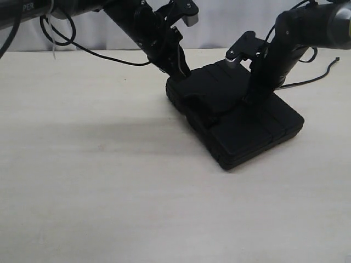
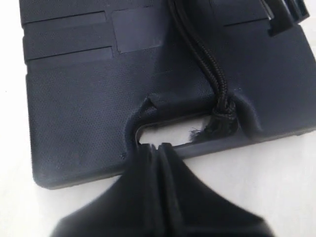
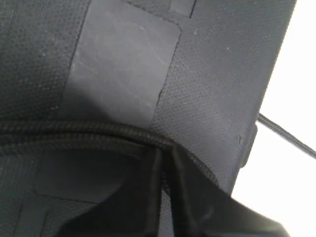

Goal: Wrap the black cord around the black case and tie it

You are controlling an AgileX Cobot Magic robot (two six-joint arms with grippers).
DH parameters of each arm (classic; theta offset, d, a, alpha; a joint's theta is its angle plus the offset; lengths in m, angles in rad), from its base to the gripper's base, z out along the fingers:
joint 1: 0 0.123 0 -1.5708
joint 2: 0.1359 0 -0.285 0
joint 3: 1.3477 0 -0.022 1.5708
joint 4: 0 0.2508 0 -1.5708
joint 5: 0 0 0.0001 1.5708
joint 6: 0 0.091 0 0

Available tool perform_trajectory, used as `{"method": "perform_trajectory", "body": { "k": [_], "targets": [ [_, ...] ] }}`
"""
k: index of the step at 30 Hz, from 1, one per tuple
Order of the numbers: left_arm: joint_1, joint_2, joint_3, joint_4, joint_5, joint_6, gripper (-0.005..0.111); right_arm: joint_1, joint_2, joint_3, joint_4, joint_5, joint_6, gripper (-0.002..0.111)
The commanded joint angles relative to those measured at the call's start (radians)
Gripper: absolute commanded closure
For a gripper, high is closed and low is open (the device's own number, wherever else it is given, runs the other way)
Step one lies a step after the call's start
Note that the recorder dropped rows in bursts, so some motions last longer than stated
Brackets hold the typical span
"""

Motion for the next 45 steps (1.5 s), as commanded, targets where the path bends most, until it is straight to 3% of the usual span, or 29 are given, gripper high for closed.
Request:
{"method": "perform_trajectory", "body": {
  "k": [1,10,17,20,25,27,31,34,37,40,45],
  "targets": [
    [-0.002,-0.002,0.002,-0.046,0.014,0.015,0.107,-0.003,0.001,0.005,-0.108,0.01,0.137,0.104],
    [-0.002,0.017,0.002,-0.215,0.105,0.162,0.107,-0.003,-0.052,0.003,-0.269,-0.002,0.384,0.104],
    [-0.002,0.089,0.002,-0.223,0.144,0.164,0.107,-0.005,-0.064,0.003,-0.272,0.014,0.428,0.104],
    [-0.002,0.114,0.002,-0.232,0.149,0.164,0.107,-0.015,-0.064,0.003,-0.308,0.01,0.552,0.104],
    [-0.022,0.122,0.002,-0.221,0.137,0.187,0.107,-0.09,-0.064,0.003,-0.292,0.018,0.673,0.104],
    [-0.041,0.122,0.002,-0.209,0.127,0.212,0.107,-0.186,-0.064,0.022,-0.2,0.02,0.671,0.104],
    [-0.037,0.12,0.002,-0.189,0.073,0.198,0.107,-0.28,-0.034,0.1,-0.099,0.01,0.603,0.104],
    [-0.025,0.115,0.002,-0.124,0.071,0.145,0.107,-0.284,0.008,0.126,0.054,-0.027,0.459,0.104],
    [-0.013,0.092,0.002,0.065,0.071,0.041,0.107,-0.282,0.068,0.126,0.4,-0.027,0.212,0.104],
    [0.01,0.07,0.002,0.098,0.064,0.015,0.107,-0.282,0.068,0.155,0.639,0.058,-0.008,0.104],
    [0.021,0.048,0.002,0.083,0.061,-0.026,0.107,-0.282,0.031,0.208,0.696,0.059,-0.061,0.104]
  ]
}}
